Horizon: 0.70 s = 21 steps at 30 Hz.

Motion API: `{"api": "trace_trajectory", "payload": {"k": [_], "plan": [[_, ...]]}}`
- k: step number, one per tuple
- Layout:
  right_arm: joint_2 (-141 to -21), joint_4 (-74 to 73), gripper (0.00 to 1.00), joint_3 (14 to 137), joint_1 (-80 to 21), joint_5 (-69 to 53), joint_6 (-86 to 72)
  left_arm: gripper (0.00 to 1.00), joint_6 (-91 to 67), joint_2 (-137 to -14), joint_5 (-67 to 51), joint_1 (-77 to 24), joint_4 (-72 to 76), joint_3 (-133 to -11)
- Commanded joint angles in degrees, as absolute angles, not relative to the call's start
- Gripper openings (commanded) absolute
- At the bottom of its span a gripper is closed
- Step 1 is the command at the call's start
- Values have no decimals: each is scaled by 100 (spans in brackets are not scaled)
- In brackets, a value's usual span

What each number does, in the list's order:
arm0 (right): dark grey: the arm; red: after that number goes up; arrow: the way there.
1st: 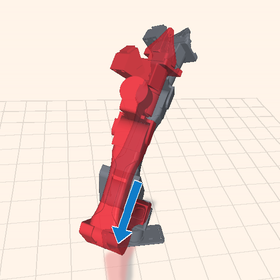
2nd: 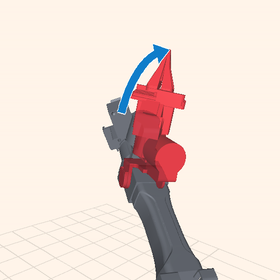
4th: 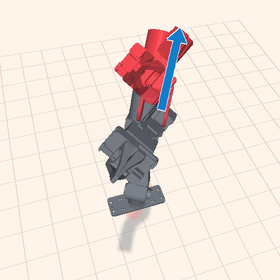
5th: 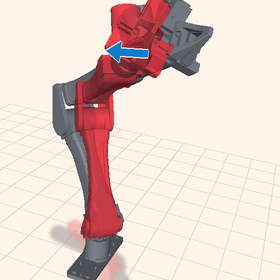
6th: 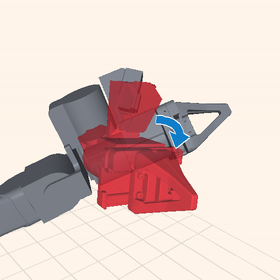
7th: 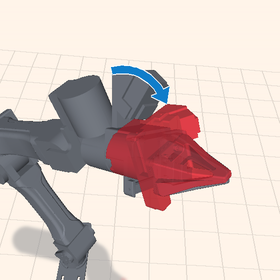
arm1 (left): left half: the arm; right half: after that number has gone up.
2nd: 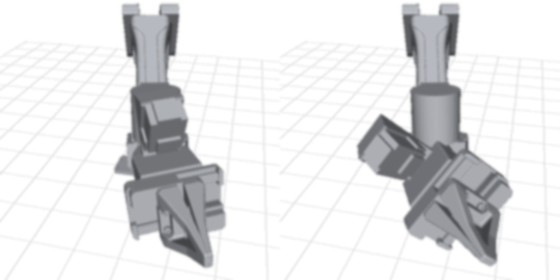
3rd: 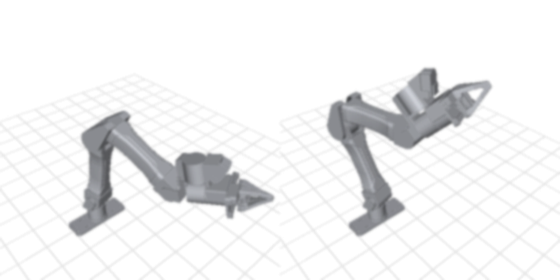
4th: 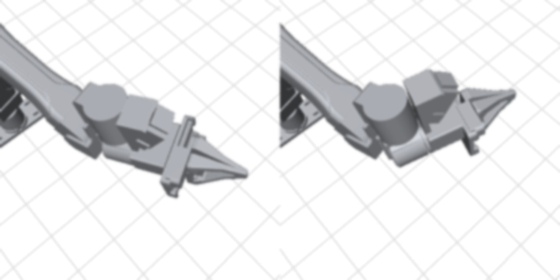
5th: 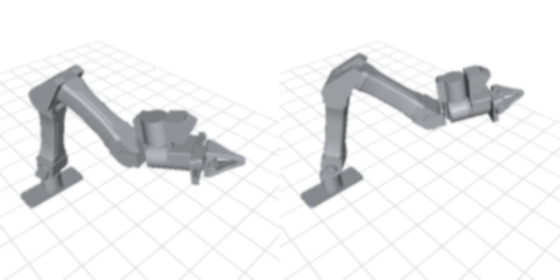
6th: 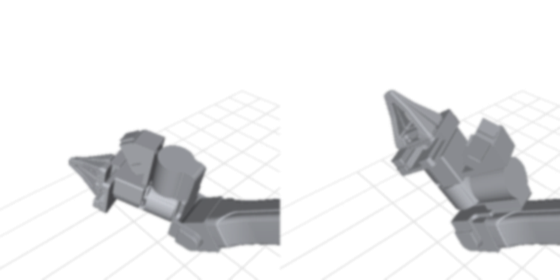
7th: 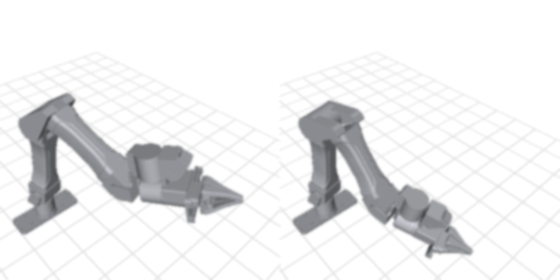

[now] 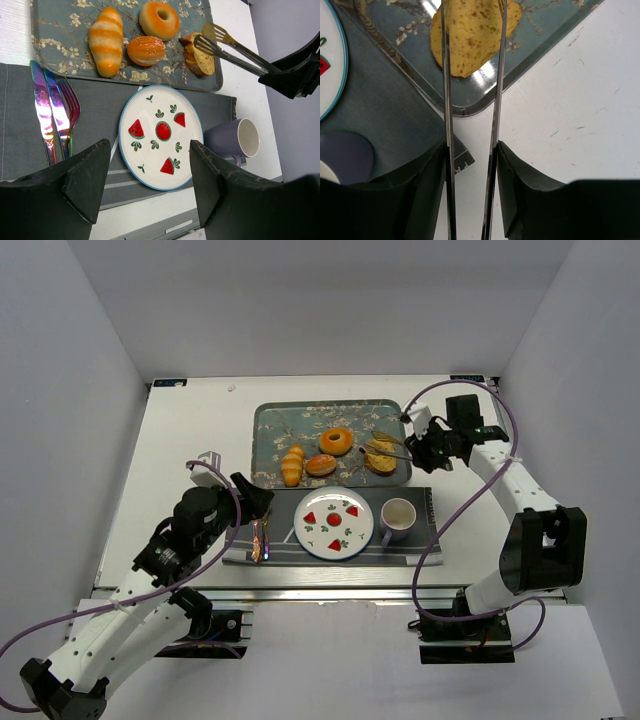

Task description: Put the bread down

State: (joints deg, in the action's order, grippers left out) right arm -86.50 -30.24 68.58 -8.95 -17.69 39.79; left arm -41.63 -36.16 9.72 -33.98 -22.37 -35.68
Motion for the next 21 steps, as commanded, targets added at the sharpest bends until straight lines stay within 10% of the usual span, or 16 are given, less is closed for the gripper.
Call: {"api": "trace_trajectory", "payload": {"k": [1, 21], "plan": [[-8500, -3304, 49, 7084, -993, -1749, 4218, 74, -4192, -3577, 1011, -3428, -2232, -3630], [-8507, -4165, 48, 7101, -1590, -879, 4192, 74, -4219, -3498, 984, -3428, -2180, -3525]]}}
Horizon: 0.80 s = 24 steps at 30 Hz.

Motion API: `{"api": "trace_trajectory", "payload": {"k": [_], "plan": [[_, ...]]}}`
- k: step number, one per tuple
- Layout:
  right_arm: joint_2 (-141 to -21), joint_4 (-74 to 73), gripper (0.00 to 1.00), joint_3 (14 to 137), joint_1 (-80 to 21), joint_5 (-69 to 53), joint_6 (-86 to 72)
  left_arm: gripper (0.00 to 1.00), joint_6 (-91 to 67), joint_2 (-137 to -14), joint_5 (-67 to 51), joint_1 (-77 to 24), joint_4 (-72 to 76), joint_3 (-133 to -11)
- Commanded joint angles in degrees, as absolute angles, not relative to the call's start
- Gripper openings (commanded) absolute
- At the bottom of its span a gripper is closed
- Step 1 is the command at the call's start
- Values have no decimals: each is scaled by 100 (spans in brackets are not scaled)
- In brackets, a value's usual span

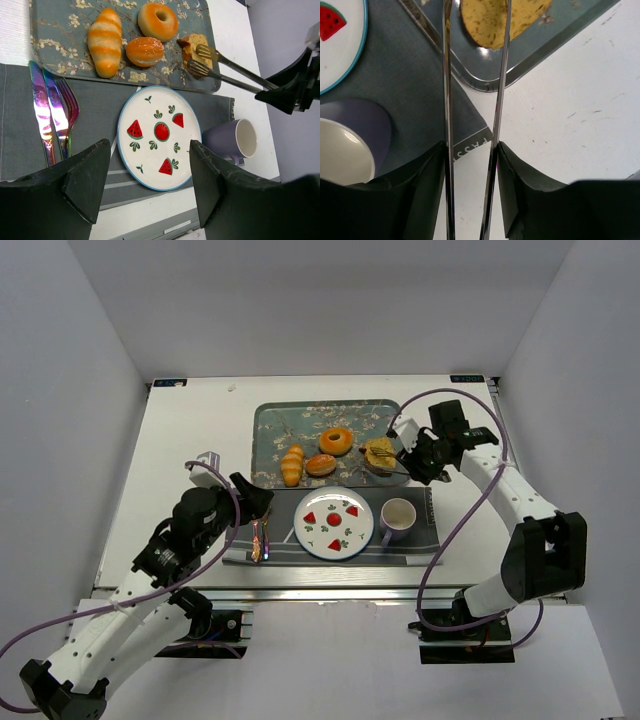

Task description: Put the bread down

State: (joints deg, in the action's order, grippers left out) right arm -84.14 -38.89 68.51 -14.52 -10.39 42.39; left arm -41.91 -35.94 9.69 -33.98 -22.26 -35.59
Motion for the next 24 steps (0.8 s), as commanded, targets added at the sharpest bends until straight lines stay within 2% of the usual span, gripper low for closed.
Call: {"api": "trace_trajectory", "payload": {"k": [1, 10, 16, 18, 24], "plan": [[-8543, -4183, 48, 7154, -1669, -827, 4166, 74, -4236, -3463, 1002, -3428, -2197, -3516], [-8956, -4482, 39, 7514, -1881, -255, 3999, 74, -4307, -3208, 1107, -3428, -2320, -3445], [-8895, -4553, 14, 7620, -1916, -149, 4069, 74, -4307, -3208, 1107, -3428, -2285, -3437], [-8834, -4597, 0, 7716, -1916, -228, 4069, 74, -4307, -3217, 1099, -3419, -2268, -3445], [-8430, -4631, 0, 7910, -1898, -790, 4008, 74, -4271, -3226, 1134, -3428, -2311, -3551]]}}
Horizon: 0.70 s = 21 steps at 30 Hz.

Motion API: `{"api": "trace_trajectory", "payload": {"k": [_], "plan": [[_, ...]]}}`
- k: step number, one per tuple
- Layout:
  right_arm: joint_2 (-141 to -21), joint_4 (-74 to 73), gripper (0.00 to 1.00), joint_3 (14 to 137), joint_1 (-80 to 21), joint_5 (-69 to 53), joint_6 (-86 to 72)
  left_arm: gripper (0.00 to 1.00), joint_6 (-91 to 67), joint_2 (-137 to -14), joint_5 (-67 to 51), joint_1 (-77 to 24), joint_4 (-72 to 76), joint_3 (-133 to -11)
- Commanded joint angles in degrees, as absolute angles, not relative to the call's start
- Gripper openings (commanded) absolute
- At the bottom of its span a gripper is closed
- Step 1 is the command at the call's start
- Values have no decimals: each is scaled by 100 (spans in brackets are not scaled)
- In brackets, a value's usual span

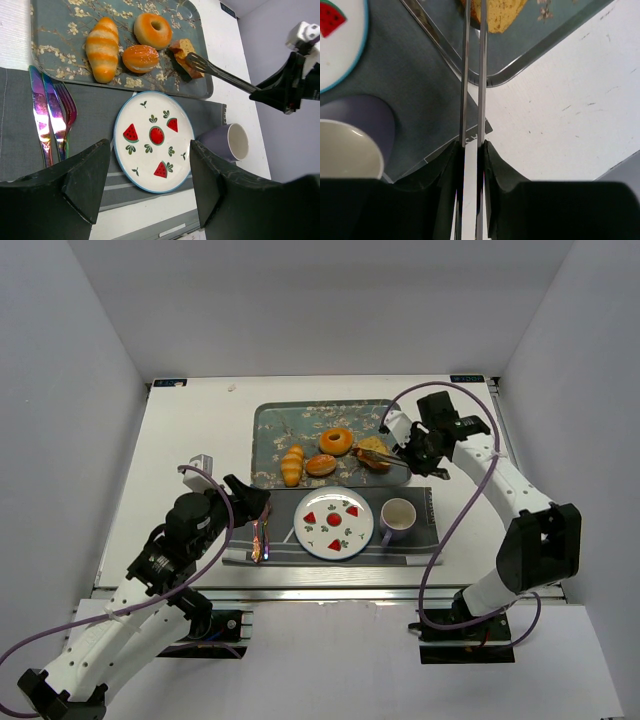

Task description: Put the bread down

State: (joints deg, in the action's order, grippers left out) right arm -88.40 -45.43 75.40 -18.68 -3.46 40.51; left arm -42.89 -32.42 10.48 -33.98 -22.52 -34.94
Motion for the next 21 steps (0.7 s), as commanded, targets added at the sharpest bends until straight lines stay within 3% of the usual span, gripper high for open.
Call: {"api": "trace_trajectory", "payload": {"k": [1, 13, 21], "plan": [[-8377, -4641, 0, 7919, -1898, -895, 4008, 74, -4271, -3217, 1151, -3428, -2320, -3559], [-7278, -4824, 0, 7444, -1933, -2204, 4622, 74, -4289, -3146, 1187, -3419, -2382, -3586], [-6926, -5599, 0, 7102, -2513, -2373, 5072, 74, -4272, -3208, 1178, -3428, -2329, -3612]]}}
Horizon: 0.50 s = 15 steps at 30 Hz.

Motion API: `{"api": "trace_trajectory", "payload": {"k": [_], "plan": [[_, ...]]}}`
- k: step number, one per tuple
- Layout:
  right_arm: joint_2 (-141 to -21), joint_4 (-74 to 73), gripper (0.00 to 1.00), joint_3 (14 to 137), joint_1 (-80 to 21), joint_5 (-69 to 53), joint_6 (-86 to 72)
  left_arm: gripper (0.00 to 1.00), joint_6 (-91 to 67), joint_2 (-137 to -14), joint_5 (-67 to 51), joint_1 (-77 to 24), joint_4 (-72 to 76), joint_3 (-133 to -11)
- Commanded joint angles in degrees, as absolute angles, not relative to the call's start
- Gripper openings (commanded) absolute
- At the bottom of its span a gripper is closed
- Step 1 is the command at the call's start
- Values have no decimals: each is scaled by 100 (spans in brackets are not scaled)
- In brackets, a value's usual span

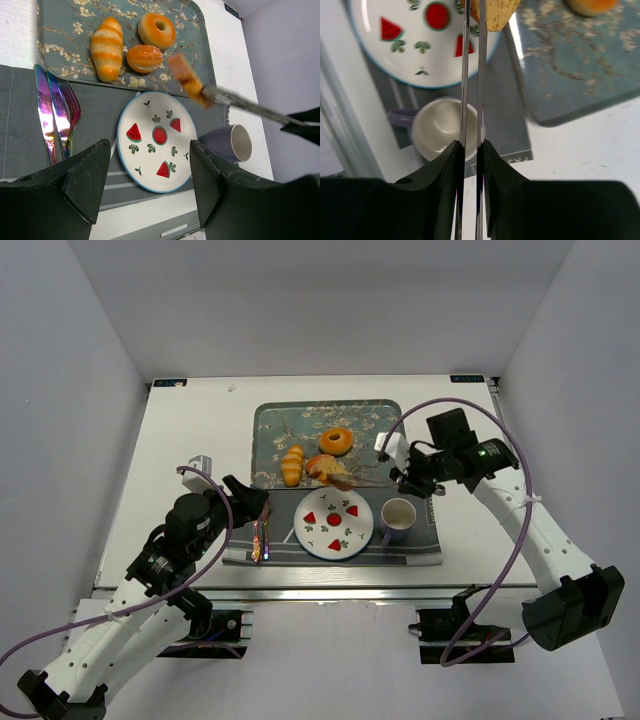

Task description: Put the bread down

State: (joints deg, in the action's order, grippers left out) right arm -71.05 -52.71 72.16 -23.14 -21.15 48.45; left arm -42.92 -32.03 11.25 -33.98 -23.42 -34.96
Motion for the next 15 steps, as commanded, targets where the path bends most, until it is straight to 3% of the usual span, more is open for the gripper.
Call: {"api": "trace_trajectory", "payload": {"k": [1, 11, 15], "plan": [[-6908, -5607, 0, 7067, -2705, -2269, 5054, 74, -4271, -3217, 1178, -3428, -2329, -3621], [-7119, -5554, 1, 6680, -3331, -1608, 4869, 74, -4307, -3085, 1213, -3428, -2434, -3595], [-7181, -5616, 18, 6724, -3375, -1652, 4869, 74, -4333, -3059, 1213, -3419, -2443, -3577]]}}
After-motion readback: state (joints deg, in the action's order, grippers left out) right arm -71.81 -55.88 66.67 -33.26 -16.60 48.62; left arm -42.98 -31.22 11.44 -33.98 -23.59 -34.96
